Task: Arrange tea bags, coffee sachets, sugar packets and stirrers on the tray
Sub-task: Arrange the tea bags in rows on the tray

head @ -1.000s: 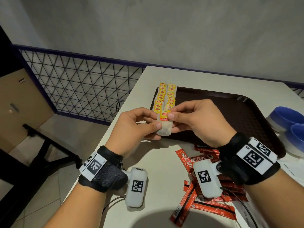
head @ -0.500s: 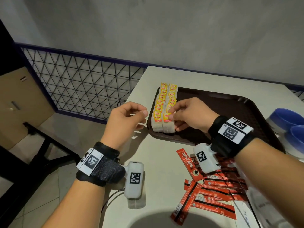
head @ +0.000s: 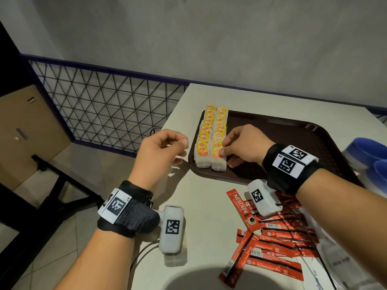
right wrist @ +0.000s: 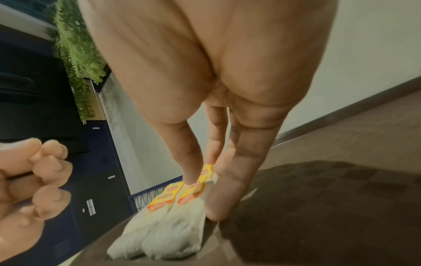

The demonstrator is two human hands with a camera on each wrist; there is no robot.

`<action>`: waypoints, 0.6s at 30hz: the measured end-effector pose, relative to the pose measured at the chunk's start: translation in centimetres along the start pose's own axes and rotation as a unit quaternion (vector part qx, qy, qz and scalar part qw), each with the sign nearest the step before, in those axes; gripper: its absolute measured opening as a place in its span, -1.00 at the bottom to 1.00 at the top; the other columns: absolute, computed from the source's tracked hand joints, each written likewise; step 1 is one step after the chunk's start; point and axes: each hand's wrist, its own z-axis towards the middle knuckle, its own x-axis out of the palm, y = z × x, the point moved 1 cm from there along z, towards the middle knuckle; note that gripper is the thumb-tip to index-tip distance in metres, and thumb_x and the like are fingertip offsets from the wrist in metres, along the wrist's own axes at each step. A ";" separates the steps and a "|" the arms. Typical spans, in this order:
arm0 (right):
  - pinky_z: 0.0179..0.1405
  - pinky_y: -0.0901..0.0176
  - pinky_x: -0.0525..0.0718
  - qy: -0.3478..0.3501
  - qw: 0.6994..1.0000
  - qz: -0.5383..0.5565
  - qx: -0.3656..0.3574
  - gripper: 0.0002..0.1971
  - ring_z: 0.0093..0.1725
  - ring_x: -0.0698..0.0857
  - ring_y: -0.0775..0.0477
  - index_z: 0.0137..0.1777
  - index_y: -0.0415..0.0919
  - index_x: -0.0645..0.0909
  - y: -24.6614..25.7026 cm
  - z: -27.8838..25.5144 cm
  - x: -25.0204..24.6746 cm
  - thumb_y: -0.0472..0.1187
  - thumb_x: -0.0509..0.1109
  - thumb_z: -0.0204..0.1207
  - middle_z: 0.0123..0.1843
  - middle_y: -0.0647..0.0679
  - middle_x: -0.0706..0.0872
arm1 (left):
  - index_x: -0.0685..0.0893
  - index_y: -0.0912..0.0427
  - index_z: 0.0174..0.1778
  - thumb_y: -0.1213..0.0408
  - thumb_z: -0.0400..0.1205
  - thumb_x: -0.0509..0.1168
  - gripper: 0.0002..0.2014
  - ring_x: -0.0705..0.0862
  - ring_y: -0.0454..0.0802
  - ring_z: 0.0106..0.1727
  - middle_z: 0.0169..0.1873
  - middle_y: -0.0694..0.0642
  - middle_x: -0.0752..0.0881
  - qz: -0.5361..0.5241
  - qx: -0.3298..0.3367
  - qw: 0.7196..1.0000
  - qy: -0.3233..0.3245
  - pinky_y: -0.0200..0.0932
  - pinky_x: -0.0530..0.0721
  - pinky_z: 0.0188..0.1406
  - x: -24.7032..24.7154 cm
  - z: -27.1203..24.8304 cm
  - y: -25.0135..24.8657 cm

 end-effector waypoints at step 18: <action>-0.02 0.09 0.72 0.224 0.907 -0.277 -0.224 -0.56 -0.08 0.65 0.11 0.21 0.08 0.69 2.1 -12.6 8.0 0.21 0.65 0.41 0.00 0.13 0.69 | 0.70 0.11 -0.02 0.33 0.75 0.33 -0.92 0.60 -0.07 -0.35 -0.34 0.00 0.66 -0.197 -0.053 0.976 -0.072 -0.23 0.57 -0.37 -5.1 1.3 -0.8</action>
